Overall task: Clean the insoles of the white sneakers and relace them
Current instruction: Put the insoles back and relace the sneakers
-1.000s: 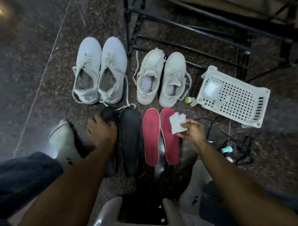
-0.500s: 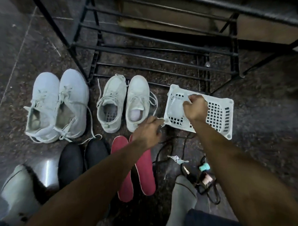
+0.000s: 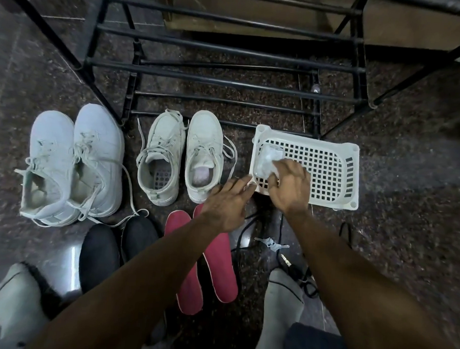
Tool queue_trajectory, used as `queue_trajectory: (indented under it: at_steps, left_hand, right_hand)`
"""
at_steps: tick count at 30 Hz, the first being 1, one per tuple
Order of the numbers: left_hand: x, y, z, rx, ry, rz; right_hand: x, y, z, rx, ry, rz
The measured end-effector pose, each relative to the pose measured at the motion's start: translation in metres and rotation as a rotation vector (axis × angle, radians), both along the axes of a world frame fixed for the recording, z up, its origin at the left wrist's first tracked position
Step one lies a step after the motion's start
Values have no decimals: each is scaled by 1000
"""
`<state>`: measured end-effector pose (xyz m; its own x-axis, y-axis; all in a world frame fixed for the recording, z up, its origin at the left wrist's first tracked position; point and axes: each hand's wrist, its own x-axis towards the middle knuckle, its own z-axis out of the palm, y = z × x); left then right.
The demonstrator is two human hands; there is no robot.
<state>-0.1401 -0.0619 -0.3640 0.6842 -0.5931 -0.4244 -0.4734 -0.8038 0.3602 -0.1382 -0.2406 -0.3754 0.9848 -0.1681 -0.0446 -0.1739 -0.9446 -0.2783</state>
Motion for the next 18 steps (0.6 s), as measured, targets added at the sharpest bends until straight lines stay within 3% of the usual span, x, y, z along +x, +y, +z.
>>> queue_trajectory:
  at_steps: [3, 7, 11, 15, 18]
  left_hand:
    - [4, 0, -1, 6, 1, -25]
    - [4, 2, -4, 5, 34, -40]
    - [6, 5, -4, 12, 72, -46]
    - [7, 3, -2, -3, 86, -36]
    - [5, 1, -3, -14, 109, -11]
  right_hand:
    - [1, -10, -1, 67, 53, -278]
    - [1, -21, -7, 85, 284, -320]
    - [8, -24, -9, 170, 229, -398]
    - [23, -19, 8, 404, -10, -610]
    - [36, -9, 17, 567, -77, -555]
